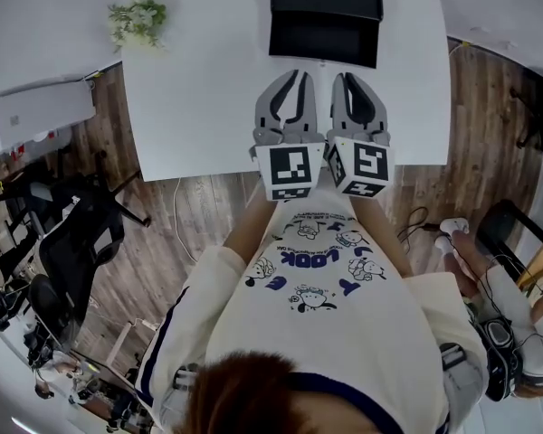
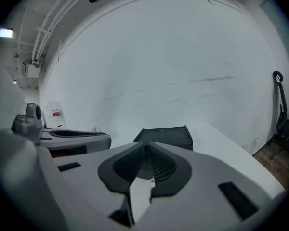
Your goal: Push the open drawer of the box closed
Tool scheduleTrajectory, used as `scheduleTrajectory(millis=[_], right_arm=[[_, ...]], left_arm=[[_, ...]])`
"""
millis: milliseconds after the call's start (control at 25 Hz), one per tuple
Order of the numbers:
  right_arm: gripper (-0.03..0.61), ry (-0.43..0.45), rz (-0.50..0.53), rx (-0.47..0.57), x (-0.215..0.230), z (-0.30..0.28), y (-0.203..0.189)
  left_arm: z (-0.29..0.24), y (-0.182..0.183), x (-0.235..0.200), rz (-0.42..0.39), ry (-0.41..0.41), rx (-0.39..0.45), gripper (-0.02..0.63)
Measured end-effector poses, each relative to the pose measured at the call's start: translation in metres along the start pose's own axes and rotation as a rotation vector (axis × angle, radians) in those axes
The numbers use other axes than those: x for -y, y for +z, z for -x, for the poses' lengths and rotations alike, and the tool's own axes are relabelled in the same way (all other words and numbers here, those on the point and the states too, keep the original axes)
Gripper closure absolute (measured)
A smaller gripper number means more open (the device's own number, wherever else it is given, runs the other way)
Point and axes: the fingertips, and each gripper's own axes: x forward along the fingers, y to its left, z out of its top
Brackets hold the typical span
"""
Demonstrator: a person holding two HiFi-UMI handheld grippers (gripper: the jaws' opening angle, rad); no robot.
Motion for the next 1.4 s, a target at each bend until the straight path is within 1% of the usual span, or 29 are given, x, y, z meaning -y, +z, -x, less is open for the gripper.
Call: scheduleTrajectory(millis=[120, 320, 680, 840, 1120, 1400], right_arm=[[0.528, -0.009, -0.002, -0.029, 0.001, -0.008, -0.008], [0.528, -0.027, -0.004, -0.062, 0.004, -0.021, -0.020], [0.528, -0.064, -0.014, -0.150, 0.014, -0.044, -0.056], [0.528, -0.078, -0.013, -0.171, 0.020, -0.053, -0.068], [0.528, -0.065, -0.007, -0.222, 0.015, -0.065, -0.089], [0.526, -0.072, -0.025, -0.262, 0.018, -0.073, -0.108]], left_arm=[[-0.005, -0.010, -0.004, 0.007, -0.020, -0.022, 0.566], [-0.014, -0.028, -0.012, 0.014, -0.028, -0.065, 0.566], [-0.033, -0.056, -0.022, -0.009, -0.061, -0.125, 0.566], [-0.040, -0.065, -0.023, -0.002, -0.079, -0.140, 0.566], [-0.047, -0.076, -0.022, -0.001, -0.103, -0.161, 0.566], [-0.047, -0.088, -0.025, 0.009, -0.102, -0.178, 0.566]])
